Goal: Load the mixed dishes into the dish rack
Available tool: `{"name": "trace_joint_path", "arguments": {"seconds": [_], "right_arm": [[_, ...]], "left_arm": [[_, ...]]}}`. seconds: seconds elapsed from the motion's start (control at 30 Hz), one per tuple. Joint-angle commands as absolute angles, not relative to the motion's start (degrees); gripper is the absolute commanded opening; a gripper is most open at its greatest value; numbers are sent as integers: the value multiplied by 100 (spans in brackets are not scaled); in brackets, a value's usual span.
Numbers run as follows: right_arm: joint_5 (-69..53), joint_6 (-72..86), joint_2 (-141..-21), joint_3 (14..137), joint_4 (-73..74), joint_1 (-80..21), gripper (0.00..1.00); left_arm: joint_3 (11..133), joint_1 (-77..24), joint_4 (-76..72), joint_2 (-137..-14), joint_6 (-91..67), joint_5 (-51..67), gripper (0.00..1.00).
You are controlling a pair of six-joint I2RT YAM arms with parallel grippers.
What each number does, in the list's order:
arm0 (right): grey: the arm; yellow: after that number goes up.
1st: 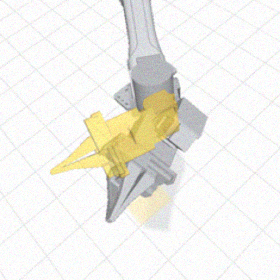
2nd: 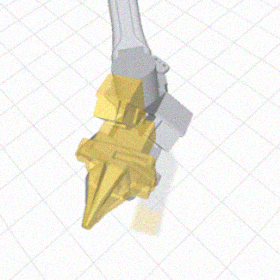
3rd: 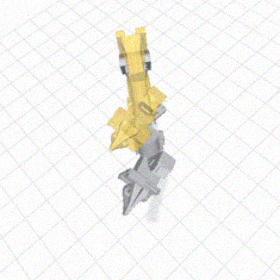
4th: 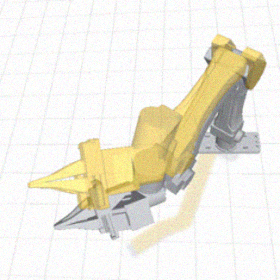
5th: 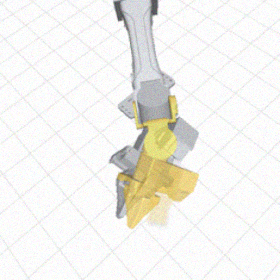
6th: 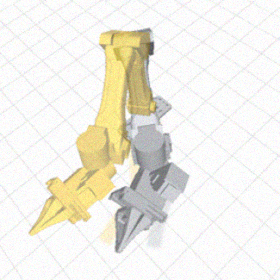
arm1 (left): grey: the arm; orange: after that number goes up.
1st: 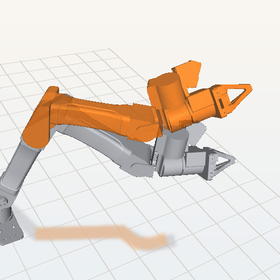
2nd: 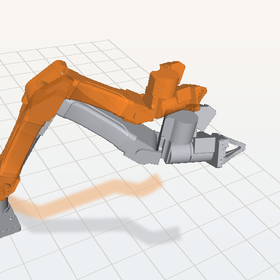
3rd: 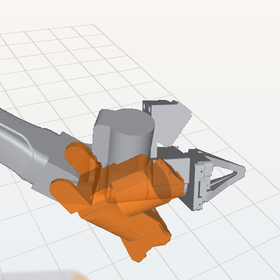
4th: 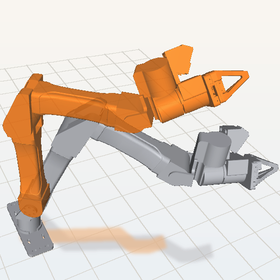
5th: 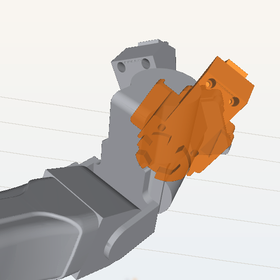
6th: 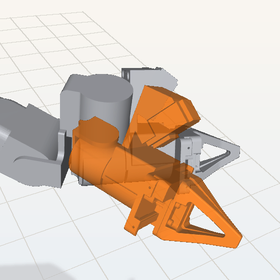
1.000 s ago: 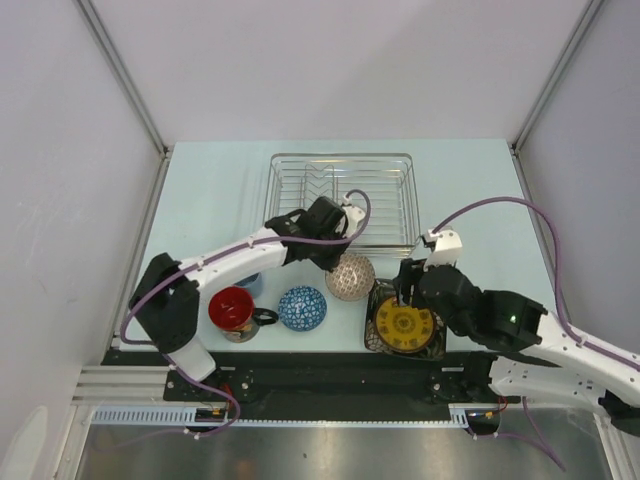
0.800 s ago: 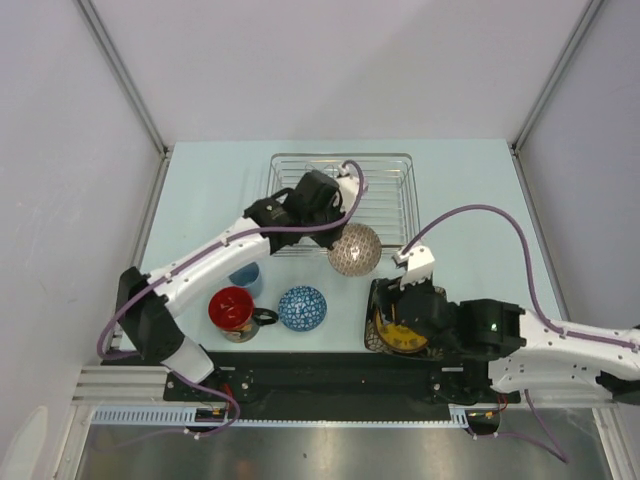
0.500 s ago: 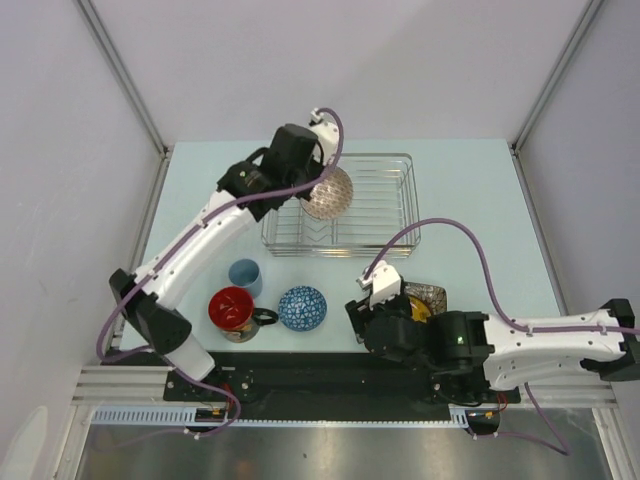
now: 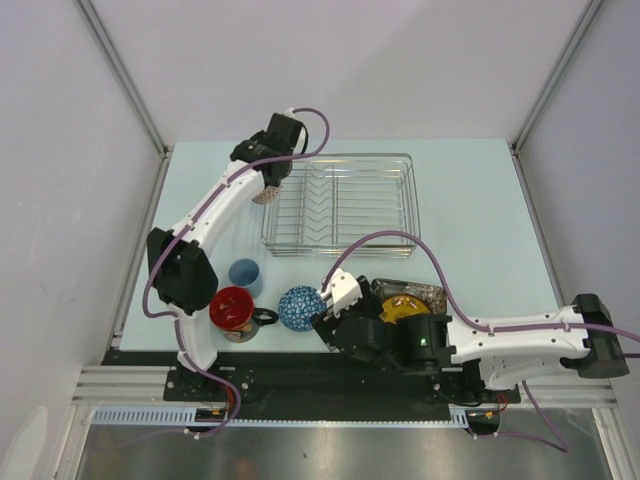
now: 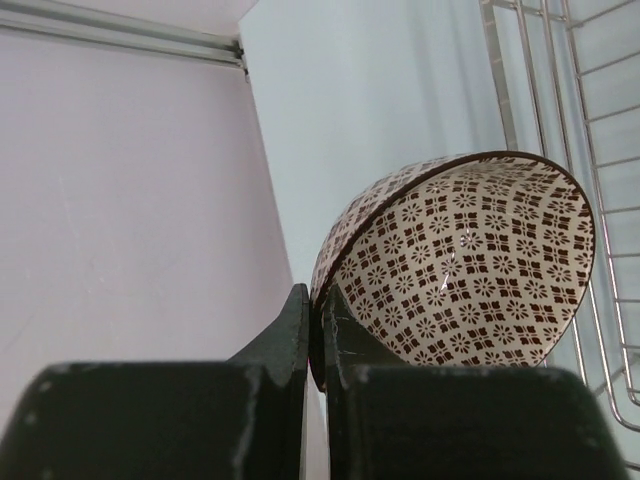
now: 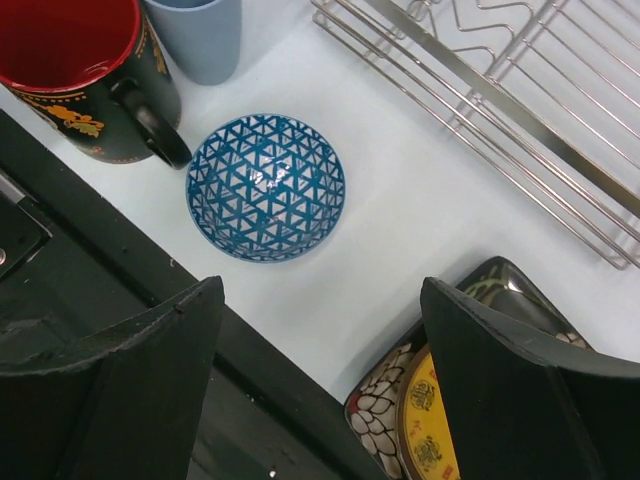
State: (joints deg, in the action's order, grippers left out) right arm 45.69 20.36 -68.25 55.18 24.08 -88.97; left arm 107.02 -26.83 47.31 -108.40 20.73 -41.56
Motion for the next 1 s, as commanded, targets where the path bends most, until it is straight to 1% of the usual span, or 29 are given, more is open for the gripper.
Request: {"name": "trace_joint_path", "arguments": {"seconds": [0.0, 0.23, 0.37, 0.4, 0.67, 0.8, 0.97], "right_arm": [[4263, 1758, -7153, 5774, 1846, -8754, 86], [3474, 1232, -7962, 5809, 1064, -8570, 91], [2937, 1099, -8287, 5845, 932, -8394, 100], [2805, 1055, -8323, 5845, 914, -8385, 100], [2224, 747, -8718, 5888, 642, -8376, 100], [2004, 572, -8973, 6003, 615, -8280, 97], [1767, 554, -9254, 6099, 536, -8060, 91]], "left_arm": [[11434, -2777, 4342, -11082, 2505, -4799, 0], [12067, -2997, 4237, -11794, 2934, -5141, 0], [12111, -3059, 3991, -12076, 3225, -5396, 0], [12137, -3067, 3955, -12111, 3269, -5414, 0], [12199, -3085, 3578, -12427, 3647, -5721, 0], [12269, -3103, 3454, -12568, 3797, -5844, 0], [12427, -3138, 3524, -12823, 3814, -5880, 0]]}}
